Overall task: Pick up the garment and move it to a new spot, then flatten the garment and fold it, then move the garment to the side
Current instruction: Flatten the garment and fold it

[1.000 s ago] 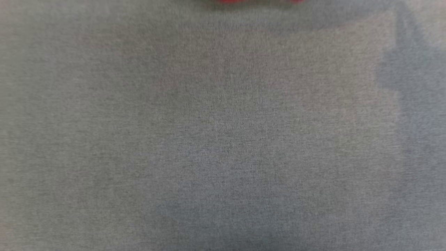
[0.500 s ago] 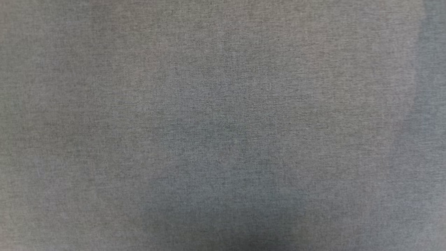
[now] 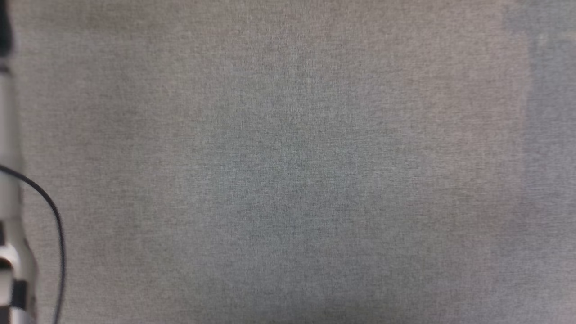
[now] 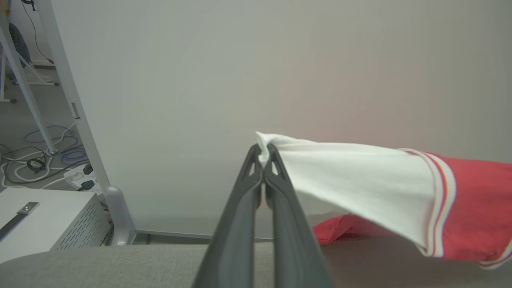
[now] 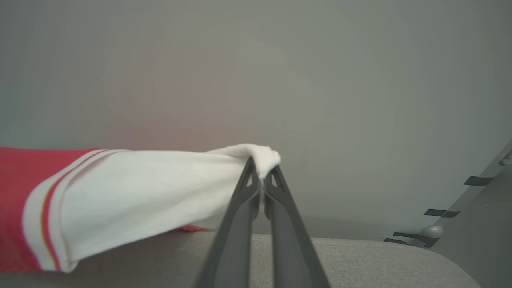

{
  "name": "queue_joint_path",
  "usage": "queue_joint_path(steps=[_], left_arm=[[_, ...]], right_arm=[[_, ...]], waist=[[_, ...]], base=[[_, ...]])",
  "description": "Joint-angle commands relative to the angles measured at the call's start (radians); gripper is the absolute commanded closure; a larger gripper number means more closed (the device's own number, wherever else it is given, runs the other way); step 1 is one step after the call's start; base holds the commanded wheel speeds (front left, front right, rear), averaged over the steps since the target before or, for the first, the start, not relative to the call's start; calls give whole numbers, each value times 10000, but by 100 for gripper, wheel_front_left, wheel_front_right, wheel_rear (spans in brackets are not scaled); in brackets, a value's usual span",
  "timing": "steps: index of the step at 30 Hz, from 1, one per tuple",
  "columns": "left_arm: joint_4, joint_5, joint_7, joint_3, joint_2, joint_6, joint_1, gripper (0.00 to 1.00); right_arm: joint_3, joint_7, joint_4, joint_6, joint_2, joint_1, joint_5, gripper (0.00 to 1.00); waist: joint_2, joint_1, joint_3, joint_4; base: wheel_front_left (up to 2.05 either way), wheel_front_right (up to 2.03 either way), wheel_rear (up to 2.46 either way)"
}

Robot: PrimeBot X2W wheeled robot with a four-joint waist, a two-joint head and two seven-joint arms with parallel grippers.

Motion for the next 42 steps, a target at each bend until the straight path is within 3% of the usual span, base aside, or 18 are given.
queue_joint_path(steps=[1,8,19,28,35,42], left_arm=[[62,-196,-112,57,-117,-1,608,100],[265,-750,40,45,-452,62,3208,100],[-706,-1108,1365,-264,-259,453,6662,100],[-2738,-1045,1861,-397,-42,1320,9588,100],[-3943,-1399,2811,-435,156,1774,11179,100],[-4947,-1819,3841,-543,369,2130,12549,100]], right_arm=[[86,-73,91,-17,-35,459,151,100],[518,73,214,-17,-433,2821,955,100],[1078,1033,-323,-17,-1053,6169,1926,100],[532,2026,-1044,-17,-1255,8409,2508,100],[230,3385,-2141,-17,-1421,10187,2962,100],[-745,4365,-3396,-17,-1491,11960,3097,100]], waist=[[0,-1,-706,-11],[0,-1,-2103,170],[0,-1,-3878,277],[0,-1,-4992,153],[0,-1,-5630,59],[0,-1,-6032,46]], base=[[0,0,0],[0,0,0],[0,0,0],[0,0,0],[0,0,0],[0,0,0]])
